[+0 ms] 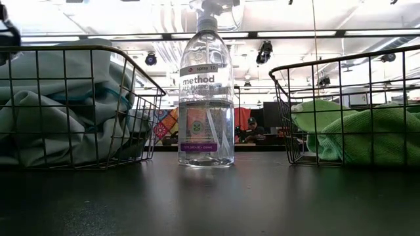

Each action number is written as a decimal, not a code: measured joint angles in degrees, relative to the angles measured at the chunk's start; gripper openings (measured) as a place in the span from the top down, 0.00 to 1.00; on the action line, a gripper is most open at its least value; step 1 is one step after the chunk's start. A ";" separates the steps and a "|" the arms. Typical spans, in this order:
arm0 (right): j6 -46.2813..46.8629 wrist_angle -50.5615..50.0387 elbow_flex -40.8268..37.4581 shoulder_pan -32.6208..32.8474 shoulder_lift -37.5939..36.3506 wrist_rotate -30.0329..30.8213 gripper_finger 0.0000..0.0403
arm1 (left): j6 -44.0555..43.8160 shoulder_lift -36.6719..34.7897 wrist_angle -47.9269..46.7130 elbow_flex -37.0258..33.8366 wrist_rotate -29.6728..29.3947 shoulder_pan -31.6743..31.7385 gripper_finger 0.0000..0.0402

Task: Sort microfiber towel by color & place in baskets
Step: Put the green microfiber towel into the right wire basket

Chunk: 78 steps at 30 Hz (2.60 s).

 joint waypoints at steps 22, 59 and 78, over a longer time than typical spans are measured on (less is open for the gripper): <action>-0.17 -0.78 0.00 0.00 0.01 -0.02 0.73 | -21.24 19.55 -5.46 0.53 -1.19 -5.87 0.79; -0.50 -7.97 -0.03 0.00 0.04 -0.20 0.73 | -37.46 39.46 -17.73 11.87 1.84 -5.91 0.79; -0.06 -7.95 -0.02 0.00 0.04 -0.20 0.73 | -37.44 47.10 -16.12 16.02 5.43 -5.98 0.79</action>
